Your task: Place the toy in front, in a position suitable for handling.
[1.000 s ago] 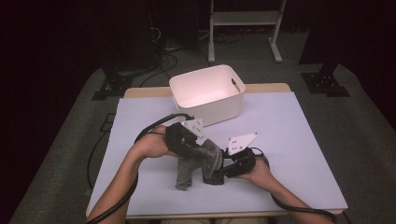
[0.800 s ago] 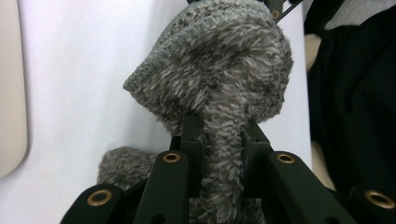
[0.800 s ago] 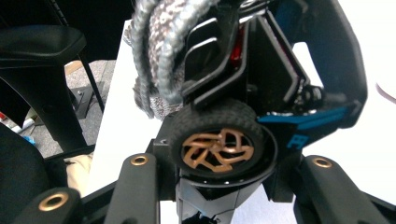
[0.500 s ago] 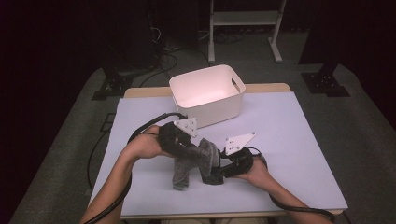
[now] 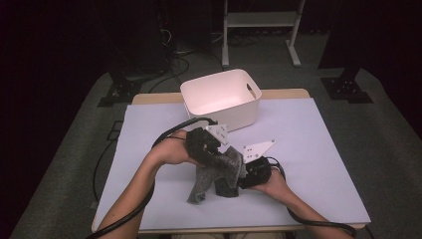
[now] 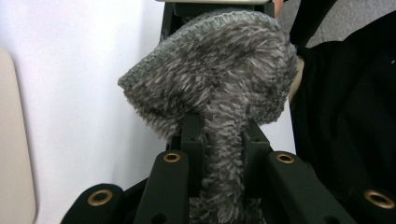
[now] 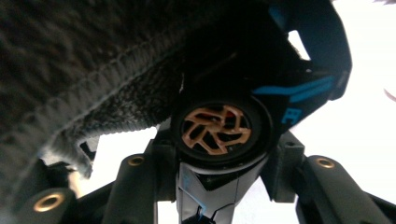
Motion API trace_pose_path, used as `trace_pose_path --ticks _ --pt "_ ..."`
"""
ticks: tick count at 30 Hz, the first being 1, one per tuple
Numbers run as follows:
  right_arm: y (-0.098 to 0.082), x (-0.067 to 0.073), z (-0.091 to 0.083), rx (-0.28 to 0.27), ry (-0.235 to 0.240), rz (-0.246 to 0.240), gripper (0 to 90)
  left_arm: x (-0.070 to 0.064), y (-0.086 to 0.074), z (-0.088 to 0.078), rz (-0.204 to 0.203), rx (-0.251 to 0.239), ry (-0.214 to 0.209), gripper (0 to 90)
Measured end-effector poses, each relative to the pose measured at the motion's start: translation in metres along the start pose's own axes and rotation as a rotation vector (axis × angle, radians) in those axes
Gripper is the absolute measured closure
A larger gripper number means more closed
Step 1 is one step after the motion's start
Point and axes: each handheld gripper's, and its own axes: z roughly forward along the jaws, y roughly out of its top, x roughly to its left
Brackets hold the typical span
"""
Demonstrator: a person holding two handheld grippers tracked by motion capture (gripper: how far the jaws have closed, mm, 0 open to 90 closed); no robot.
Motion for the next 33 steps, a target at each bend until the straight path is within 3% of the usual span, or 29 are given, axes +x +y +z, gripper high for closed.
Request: trace_pose_path --ticks 7,9,13,16,20,24,33 --pt "-0.001 0.004 -0.004 0.011 -0.022 -0.040 55.8 0.002 -0.004 -0.006 -0.003 0.020 0.029 76.2" --pt "-0.003 0.005 -0.007 0.008 -0.024 -0.046 55.8 0.004 -0.013 -0.006 -0.040 0.029 0.042 76.2" --pt "-0.005 0.004 -0.012 0.011 -0.025 -0.042 55.8 0.006 -0.025 -0.003 -0.063 0.019 0.030 76.2" --pt "-0.005 0.004 -0.012 0.010 -0.023 -0.035 55.8 0.004 -0.019 -0.003 -0.046 -0.011 0.020 76.2" --pt "-0.002 0.005 -0.009 0.017 -0.022 -0.041 55.8 0.002 -0.004 -0.004 0.004 -0.011 0.024 76.0" --pt "-0.002 0.005 -0.008 0.016 -0.020 -0.040 55.8 0.001 0.008 0.000 0.020 -0.020 0.010 75.9" --pt "-0.004 0.003 -0.013 0.026 -0.028 -0.022 55.3 0.004 -0.007 0.004 -0.016 -0.051 -0.010 75.7"
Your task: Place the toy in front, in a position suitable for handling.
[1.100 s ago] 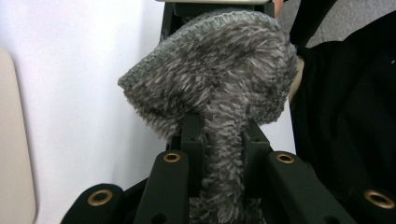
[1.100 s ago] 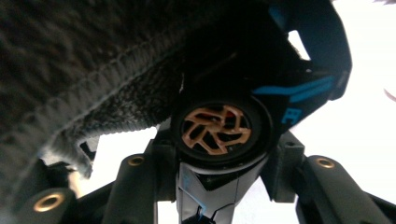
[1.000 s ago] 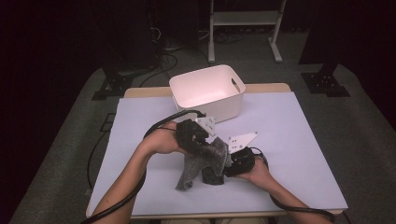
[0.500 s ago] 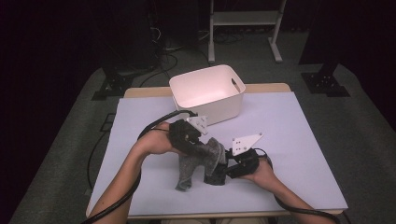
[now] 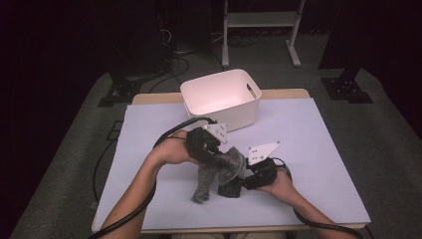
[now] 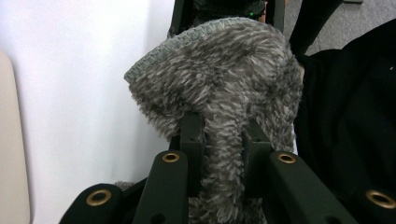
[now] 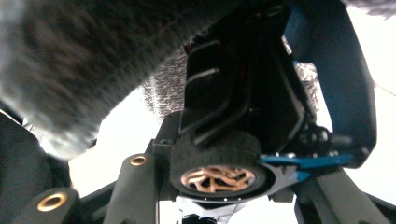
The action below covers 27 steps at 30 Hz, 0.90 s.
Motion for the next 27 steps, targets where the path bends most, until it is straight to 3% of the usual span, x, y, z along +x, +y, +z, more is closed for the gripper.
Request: trace_pose_path --ticks 3,5,9,16,23,27 --pt "0.004 0.001 -0.001 0.021 -0.001 -0.002 53.3 -0.001 0.000 0.000 0.003 0.003 0.003 75.7" --pt "0.007 0.001 -0.005 -0.012 0.006 0.006 49.9 -0.002 0.000 -0.001 0.000 0.012 0.006 75.7" --pt "0.009 0.000 -0.014 -0.036 0.002 0.007 55.4 -0.002 -0.002 -0.002 -0.001 0.017 0.004 75.7" --pt "0.012 0.005 -0.008 -0.045 -0.003 -0.019 56.3 -0.005 0.008 -0.004 0.030 0.025 -0.001 75.4" --pt "0.010 0.003 -0.017 -0.016 -0.009 -0.012 56.1 -0.001 -0.005 0.000 -0.009 -0.021 -0.010 75.4" --pt "0.010 0.003 -0.022 0.008 -0.011 -0.005 56.0 -0.002 -0.007 0.003 -0.011 -0.049 -0.019 75.3"
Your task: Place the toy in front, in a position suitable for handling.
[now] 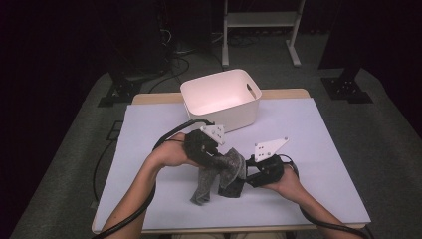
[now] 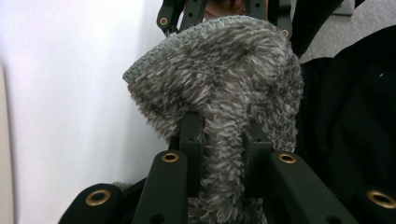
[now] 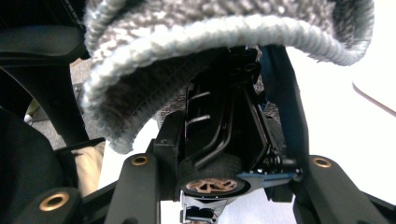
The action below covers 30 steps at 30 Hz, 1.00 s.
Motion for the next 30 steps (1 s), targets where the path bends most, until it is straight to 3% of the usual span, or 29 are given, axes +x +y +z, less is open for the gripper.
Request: trace_pose_path --ticks 8,12,30 --pt "0.004 0.000 -0.008 0.073 0.002 -0.010 55.8 -0.001 0.005 0.006 0.019 -0.027 -0.016 75.3" --pt "0.009 -0.001 -0.010 0.129 -0.002 -0.014 54.0 0.000 0.011 0.009 0.030 -0.013 -0.018 75.3" --pt "0.011 -0.002 -0.021 0.224 0.008 0.000 55.3 0.001 0.007 0.023 0.028 0.005 -0.047 74.4"
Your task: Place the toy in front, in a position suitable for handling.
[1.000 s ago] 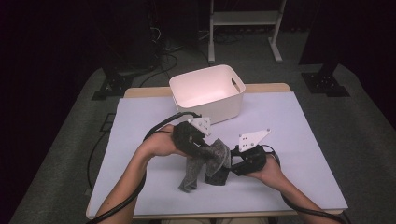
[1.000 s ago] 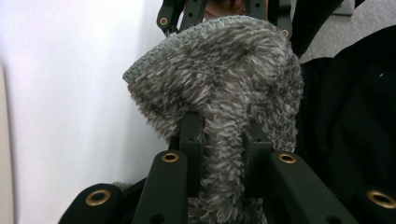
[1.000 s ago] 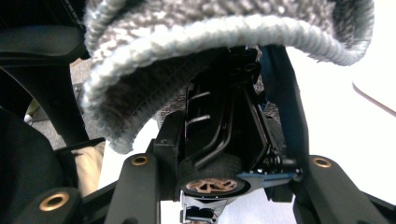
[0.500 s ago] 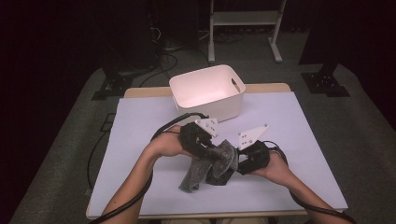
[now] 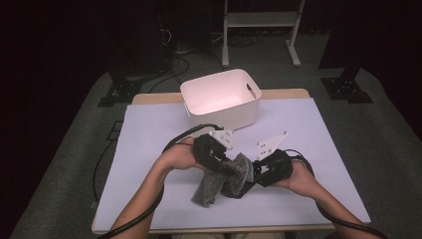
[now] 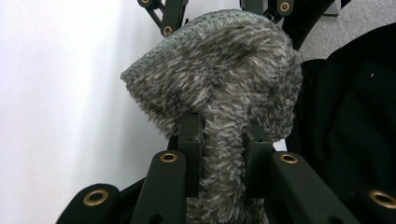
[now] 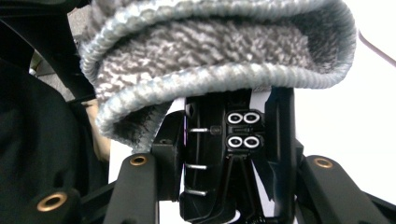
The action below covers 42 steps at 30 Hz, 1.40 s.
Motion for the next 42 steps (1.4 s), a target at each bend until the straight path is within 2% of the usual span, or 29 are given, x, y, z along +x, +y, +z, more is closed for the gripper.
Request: trace_pose_path --ticks 5,9,14,17,23,30,33,35,39,41,42 --pt "-0.004 0.001 -0.005 0.018 0.001 0.007 55.5 0.000 -0.002 -0.002 -0.007 -0.001 0.007 74.3" --pt "-0.013 -0.001 -0.009 0.024 0.003 0.032 55.6 0.000 -0.013 -0.004 -0.026 -0.008 0.012 74.4" --pt "-0.026 0.003 -0.017 0.021 0.004 0.011 56.7 0.000 -0.024 0.002 -0.048 -0.001 0.000 74.3" --pt "-0.037 0.004 -0.020 0.009 0.001 0.016 56.9 0.000 -0.027 0.006 -0.058 -0.002 -0.003 74.1" --pt "-0.068 0.003 -0.026 -0.026 0.016 0.037 57.9 0.000 -0.025 0.010 -0.055 0.006 -0.011 73.6" --pt "-0.102 -0.001 -0.024 -0.074 0.044 0.093 57.2 0.001 -0.021 0.017 -0.043 0.021 -0.025 73.2" --pt "-0.111 -0.001 -0.022 -0.067 0.038 0.104 56.2 0.002 -0.020 0.021 -0.041 0.029 -0.029 73.1" --pt "-0.114 0.001 -0.020 -0.042 0.008 0.097 55.0 0.002 -0.018 0.025 -0.035 0.033 -0.036 73.2" --pt "-0.123 0.002 -0.015 -0.006 -0.015 0.110 54.1 0.002 -0.013 0.035 -0.025 0.049 -0.051 73.1" --pt "-0.125 0.003 -0.014 -0.011 -0.018 0.103 52.9 0.002 -0.012 0.040 -0.025 0.052 -0.056 72.9" --pt "-0.124 0.003 -0.017 -0.034 -0.030 0.098 50.3 0.001 -0.012 0.041 -0.026 0.052 -0.060 72.9"
